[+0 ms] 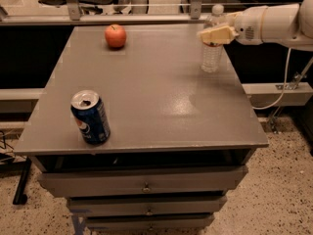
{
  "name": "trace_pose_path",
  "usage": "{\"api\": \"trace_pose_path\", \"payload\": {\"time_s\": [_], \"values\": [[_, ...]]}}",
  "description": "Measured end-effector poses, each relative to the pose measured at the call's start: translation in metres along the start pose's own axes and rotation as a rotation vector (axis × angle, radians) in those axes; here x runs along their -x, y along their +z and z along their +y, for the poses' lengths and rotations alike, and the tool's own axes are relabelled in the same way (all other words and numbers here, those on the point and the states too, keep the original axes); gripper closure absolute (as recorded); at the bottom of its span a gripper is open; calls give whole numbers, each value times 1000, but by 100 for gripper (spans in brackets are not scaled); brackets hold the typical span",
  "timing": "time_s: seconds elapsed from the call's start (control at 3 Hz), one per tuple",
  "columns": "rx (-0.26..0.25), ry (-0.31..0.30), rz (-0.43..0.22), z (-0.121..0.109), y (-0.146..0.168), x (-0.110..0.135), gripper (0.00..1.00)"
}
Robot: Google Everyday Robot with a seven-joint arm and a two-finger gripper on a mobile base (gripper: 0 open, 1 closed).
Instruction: Move water bottle near apple
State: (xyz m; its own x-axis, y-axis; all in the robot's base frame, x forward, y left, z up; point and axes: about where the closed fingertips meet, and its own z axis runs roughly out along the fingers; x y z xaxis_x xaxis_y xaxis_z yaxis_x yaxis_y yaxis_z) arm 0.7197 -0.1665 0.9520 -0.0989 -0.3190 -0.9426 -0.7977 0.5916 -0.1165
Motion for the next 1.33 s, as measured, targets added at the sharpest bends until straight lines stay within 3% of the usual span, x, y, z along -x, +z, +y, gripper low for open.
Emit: {"api": "trace_pose_path", "payload": {"time_s": [0.33, 0.67, 1.0, 1.33], "values": [[0, 2, -38, 0, 0, 8, 64], [-11, -40, -94, 3, -6, 49, 88], [-7, -41, -96, 5, -4, 50, 100], [-7, -41, -96, 5, -4, 50, 100]]}}
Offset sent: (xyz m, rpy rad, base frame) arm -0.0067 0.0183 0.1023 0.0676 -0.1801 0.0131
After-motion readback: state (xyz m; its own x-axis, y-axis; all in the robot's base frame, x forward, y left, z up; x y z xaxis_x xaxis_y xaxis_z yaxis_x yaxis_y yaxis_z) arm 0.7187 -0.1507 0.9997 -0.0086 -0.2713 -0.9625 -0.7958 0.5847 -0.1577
